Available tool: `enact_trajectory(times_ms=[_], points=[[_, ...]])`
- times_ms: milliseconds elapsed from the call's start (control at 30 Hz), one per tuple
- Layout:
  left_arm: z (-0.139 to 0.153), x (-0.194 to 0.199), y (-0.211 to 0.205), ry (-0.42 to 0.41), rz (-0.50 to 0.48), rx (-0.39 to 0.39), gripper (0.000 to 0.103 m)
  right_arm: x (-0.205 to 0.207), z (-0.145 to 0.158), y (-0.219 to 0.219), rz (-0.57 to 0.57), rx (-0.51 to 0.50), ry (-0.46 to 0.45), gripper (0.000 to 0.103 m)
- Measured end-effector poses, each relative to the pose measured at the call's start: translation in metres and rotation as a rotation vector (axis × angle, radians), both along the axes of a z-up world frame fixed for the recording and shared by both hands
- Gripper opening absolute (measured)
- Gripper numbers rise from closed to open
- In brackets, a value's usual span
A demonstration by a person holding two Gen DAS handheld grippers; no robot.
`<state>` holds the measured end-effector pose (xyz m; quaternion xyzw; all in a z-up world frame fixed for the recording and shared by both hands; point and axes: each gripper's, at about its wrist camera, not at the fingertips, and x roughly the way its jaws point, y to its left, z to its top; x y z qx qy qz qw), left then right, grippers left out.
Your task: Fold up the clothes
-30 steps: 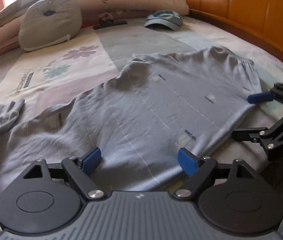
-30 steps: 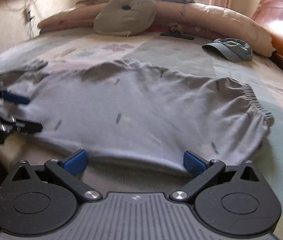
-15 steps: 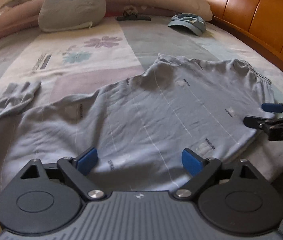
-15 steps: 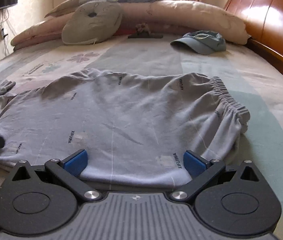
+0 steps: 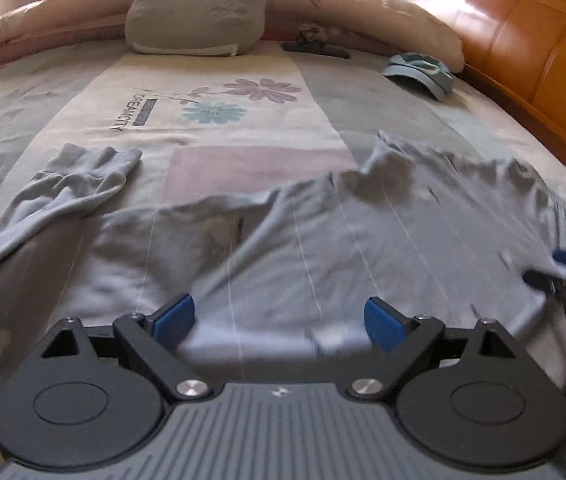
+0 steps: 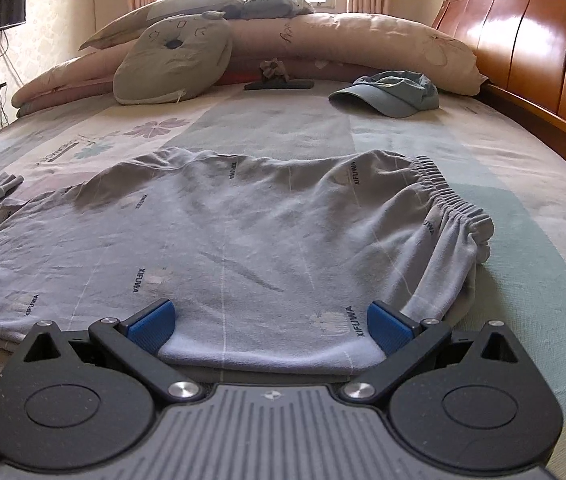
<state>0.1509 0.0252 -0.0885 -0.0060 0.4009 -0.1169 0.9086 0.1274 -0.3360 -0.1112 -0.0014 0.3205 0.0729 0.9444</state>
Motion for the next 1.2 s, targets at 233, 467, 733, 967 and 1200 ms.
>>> enact_trajectory(times_ms=[233,467,733,967,1200], points=[[0.012,0.018,-0.001,0.024,-0.01,0.007,0.093,-0.001,-0.001,0.003,-0.027,-0.003,-0.015,0.103],[0.042,0.052,0.001,-0.046,-0.039,0.255,0.093,-0.001,0.002,0.004,-0.029,-0.013,0.003,0.103],[0.025,0.111,0.041,0.086,-0.01,0.541,0.093,0.003,0.008,0.01,-0.055,-0.034,0.061,0.103],[0.014,0.126,0.046,0.123,-0.005,0.614,0.1,0.003,0.007,0.008,-0.05,-0.025,0.054,0.103],[0.009,0.127,0.042,0.118,0.036,0.751,0.103,0.003,0.006,0.009,-0.054,-0.02,0.041,0.103]])
